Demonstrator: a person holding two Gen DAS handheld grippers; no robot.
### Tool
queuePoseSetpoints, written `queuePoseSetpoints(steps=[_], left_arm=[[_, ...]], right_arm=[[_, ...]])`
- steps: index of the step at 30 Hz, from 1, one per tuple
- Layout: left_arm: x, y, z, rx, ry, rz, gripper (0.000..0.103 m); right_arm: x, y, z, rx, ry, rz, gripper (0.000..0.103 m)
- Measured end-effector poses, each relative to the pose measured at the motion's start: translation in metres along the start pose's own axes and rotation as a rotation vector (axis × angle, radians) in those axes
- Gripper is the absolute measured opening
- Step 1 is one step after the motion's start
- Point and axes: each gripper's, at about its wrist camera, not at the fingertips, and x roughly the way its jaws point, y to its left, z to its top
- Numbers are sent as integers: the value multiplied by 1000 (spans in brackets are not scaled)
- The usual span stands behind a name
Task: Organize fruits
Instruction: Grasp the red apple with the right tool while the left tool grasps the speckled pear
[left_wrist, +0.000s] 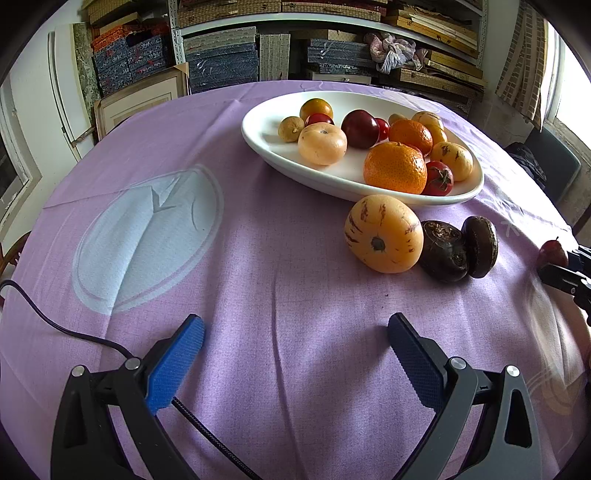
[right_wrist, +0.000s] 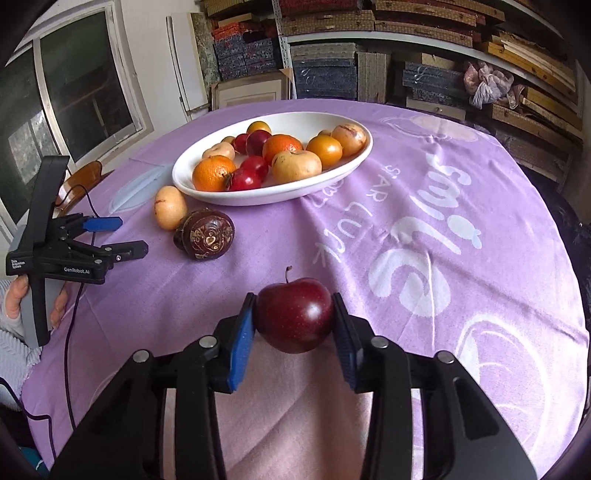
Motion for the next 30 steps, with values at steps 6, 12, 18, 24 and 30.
queuePoseSetpoints(steps=[6, 12, 18, 24, 30], left_arm=[[-14, -10, 23, 15, -114, -10, 100], [0, -33, 39, 53, -95, 14, 100], [1, -11, 34, 13, -91, 68, 100], [-13, 25, 17, -38, -65, 41, 100], [-6, 6, 25, 28, -74, 25, 100]], right_arm=[[-1, -1, -2, 20, 13, 28, 39], [-1, 0, -3, 22, 18, 35, 39], [-2, -1, -3, 32, 18, 50, 39], [-1, 0, -3, 30, 26, 64, 40], [-1, -1, -4, 40, 22, 63, 40]])
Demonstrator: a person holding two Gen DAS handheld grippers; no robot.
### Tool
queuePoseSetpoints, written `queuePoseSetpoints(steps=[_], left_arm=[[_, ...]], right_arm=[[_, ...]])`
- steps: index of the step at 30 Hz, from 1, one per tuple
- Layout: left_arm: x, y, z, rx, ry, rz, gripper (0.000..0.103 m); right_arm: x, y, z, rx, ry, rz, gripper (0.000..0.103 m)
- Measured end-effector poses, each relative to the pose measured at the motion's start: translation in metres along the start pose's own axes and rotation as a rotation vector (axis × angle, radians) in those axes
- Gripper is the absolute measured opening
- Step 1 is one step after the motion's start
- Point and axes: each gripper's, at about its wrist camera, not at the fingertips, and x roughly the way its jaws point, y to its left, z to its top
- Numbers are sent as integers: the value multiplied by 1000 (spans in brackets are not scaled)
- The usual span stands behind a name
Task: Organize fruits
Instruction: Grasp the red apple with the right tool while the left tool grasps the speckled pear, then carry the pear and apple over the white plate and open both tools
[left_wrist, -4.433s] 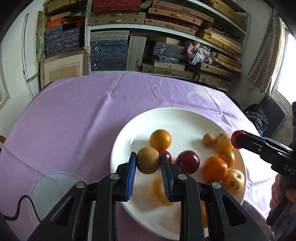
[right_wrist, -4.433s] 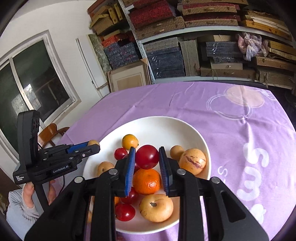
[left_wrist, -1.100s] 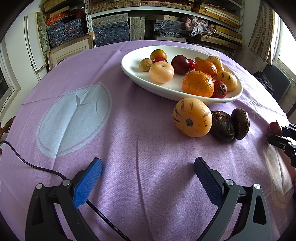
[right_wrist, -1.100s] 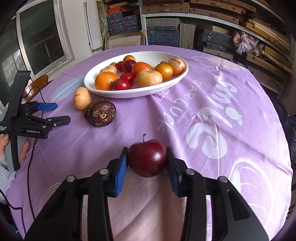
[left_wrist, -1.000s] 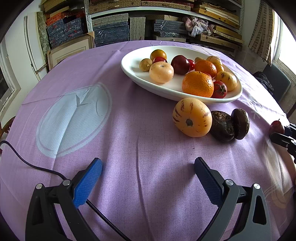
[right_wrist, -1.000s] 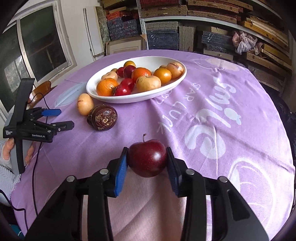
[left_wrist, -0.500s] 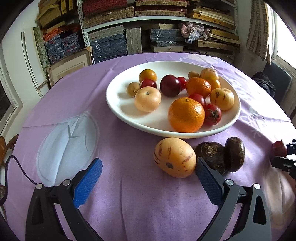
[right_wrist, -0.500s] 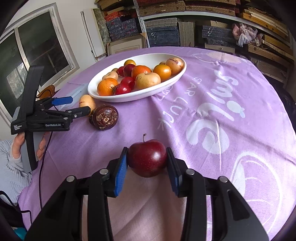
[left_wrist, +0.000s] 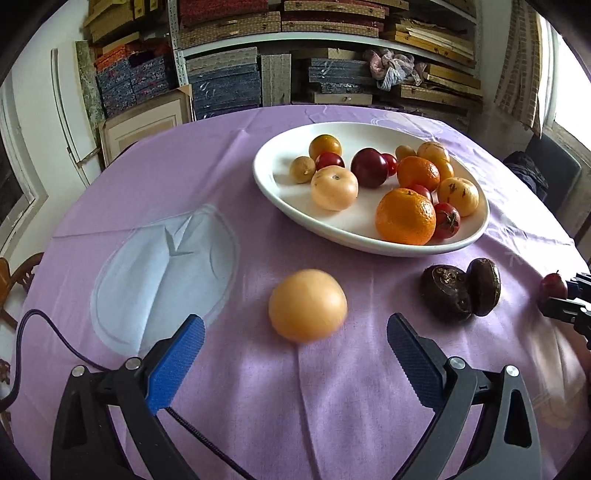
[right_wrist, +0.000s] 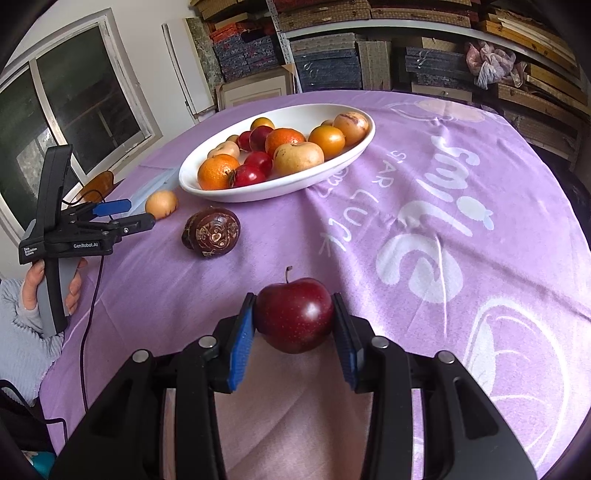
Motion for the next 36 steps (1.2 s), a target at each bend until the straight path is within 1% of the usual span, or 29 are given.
queuePoseSetpoints(steps=[4, 7, 9, 10, 11, 12, 13, 20, 22, 24, 28, 30, 32, 34, 36], left_arm=[[10, -1, 6, -6, 3, -28, 100], [13, -3, 9, 22, -13, -34, 98], [17, -6, 8, 40, -8, -38, 81], [20, -7, 8, 46, 8, -40, 60], [25, -7, 8, 48, 26, -50, 51], [24, -6, 8, 38, 20, -62, 49], [24, -5, 9, 32, 22, -66, 47], [24, -5, 5, 32, 19, -66, 47], [18, -2, 2, 19, -2, -67, 47], [9, 1, 1, 3, -28, -65, 47], [-16, 9, 5, -36, -84, -83, 47], [-31, 12, 14, -40, -115, -71, 47], [-49, 15, 31, -40, -141, -66, 47], [-72, 17, 55, -26, -177, -42, 47], [-92, 18, 79, -23, -219, -28, 47]], right_arm=[[0, 0, 0, -3, 0, 3, 40], [0, -1, 0, 3, 3, 7, 40], [0, -1, 0, 6, 4, 8, 40], [0, -2, 0, 6, 5, 8, 40], [0, -1, 0, 6, 6, 7, 40], [0, -1, 0, 7, 7, 8, 40], [0, -2, 0, 9, 8, 9, 40], [1, -2, 0, 14, 9, 12, 40], [1, -3, 0, 17, 5, 16, 40], [-3, -3, 0, 20, -20, 17, 39], [-15, 2, 3, 4, -101, -16, 39], [-25, 0, 10, 12, -137, -16, 39], [-41, -2, 27, 36, -184, -9, 39], [-59, -1, 51, 32, -232, -18, 39], [-76, 5, 80, 3, -280, -51, 39]])
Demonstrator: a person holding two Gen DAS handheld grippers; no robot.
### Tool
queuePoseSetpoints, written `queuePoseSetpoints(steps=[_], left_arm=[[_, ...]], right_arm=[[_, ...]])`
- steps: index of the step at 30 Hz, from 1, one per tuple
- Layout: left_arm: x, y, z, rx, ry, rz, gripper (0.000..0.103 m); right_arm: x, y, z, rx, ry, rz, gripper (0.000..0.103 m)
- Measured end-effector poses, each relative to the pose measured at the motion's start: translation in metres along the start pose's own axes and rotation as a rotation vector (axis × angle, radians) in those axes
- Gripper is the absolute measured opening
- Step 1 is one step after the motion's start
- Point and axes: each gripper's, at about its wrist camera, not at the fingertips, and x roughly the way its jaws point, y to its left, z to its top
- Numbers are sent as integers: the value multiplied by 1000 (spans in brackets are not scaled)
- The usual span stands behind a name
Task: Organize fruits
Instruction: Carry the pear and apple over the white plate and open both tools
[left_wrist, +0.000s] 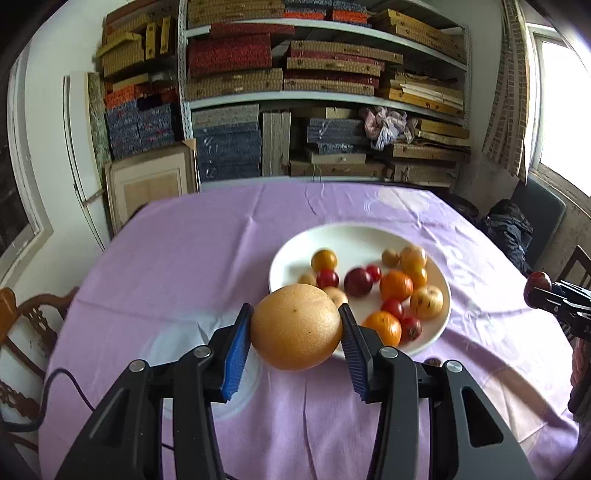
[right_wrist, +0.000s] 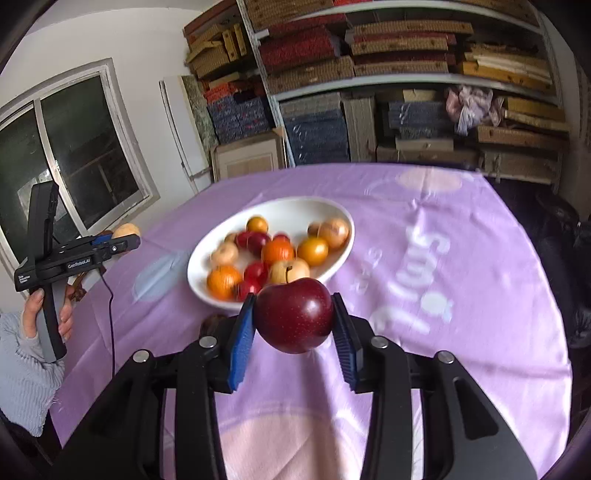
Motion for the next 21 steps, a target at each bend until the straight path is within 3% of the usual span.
queuePoseSetpoints(steps=[4, 7, 14, 21], left_arm=[[-5, -3, 46, -9, -36, 9, 47], [28, -6, 59, -20, 11, -1, 47], [140, 5, 32, -66, 175, -8, 47], [189, 27, 22, -85, 217, -5, 47]], right_arm=[[12, 4, 58, 16, -42, 8, 39], [57, 6, 74, 28, 11, 4, 39], [186, 15, 78, 15, 194, 4, 39], [253, 20, 66, -88, 312, -70, 39]])
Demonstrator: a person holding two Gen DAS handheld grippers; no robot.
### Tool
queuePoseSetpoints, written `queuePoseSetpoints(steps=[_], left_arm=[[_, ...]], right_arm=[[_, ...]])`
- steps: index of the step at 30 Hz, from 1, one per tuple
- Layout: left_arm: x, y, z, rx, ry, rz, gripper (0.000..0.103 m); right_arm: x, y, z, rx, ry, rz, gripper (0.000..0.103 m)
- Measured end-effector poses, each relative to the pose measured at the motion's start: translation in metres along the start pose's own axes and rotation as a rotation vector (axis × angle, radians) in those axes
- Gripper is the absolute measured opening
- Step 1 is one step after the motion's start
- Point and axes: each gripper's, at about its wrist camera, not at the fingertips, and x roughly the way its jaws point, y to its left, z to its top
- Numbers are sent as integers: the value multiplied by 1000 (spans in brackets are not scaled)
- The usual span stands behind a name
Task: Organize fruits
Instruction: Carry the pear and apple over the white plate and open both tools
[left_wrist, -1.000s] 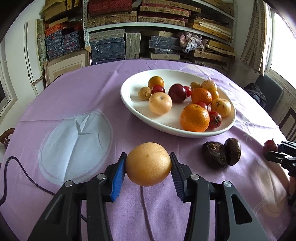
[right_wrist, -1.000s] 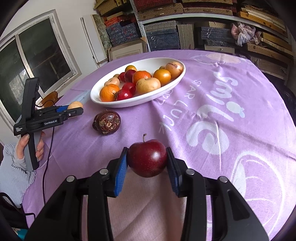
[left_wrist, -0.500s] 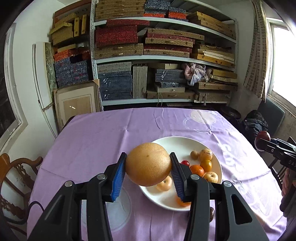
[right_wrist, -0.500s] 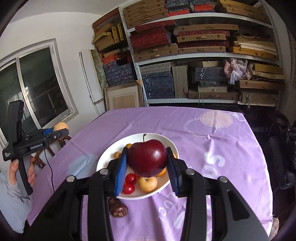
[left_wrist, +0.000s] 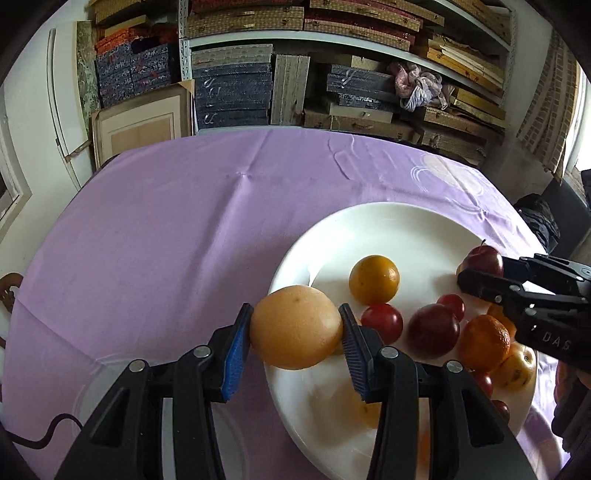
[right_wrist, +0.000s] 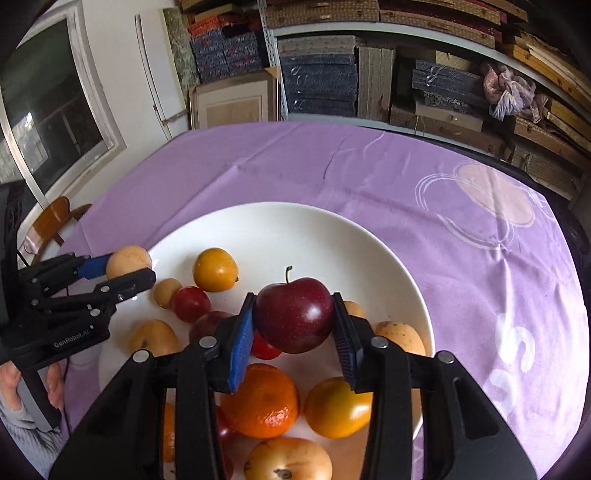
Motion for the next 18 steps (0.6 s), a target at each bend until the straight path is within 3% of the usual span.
queuePoseSetpoints(steps=[4, 6, 8, 11, 13, 15, 18], left_arm=[[2, -2, 2, 0, -18, -6, 47], [-1, -5, 0, 4, -30, -1, 52], [-11, -3, -2, -1, -51, 1, 64], [-35, 0, -5, -17, -76, -12, 64], [-55, 2, -9, -28, -92, -27, 66], [-79, 1, -20, -25, -118, -33, 72], [-110, -7, -46, -9, -146, -42, 87]], right_arm=[[8, 3, -4, -16, 2, -20, 43], [4, 2, -4, -8, -19, -17, 48], [-9, -2, -3, 17, -51, 9, 48], [-46, -8, -4, 59, -119, 40, 48], [-81, -11, -10, 85, -180, 68, 55], [-118, -12, -23, 95, -243, 83, 72], [-168, -9, -60, 82, -317, 110, 88]])
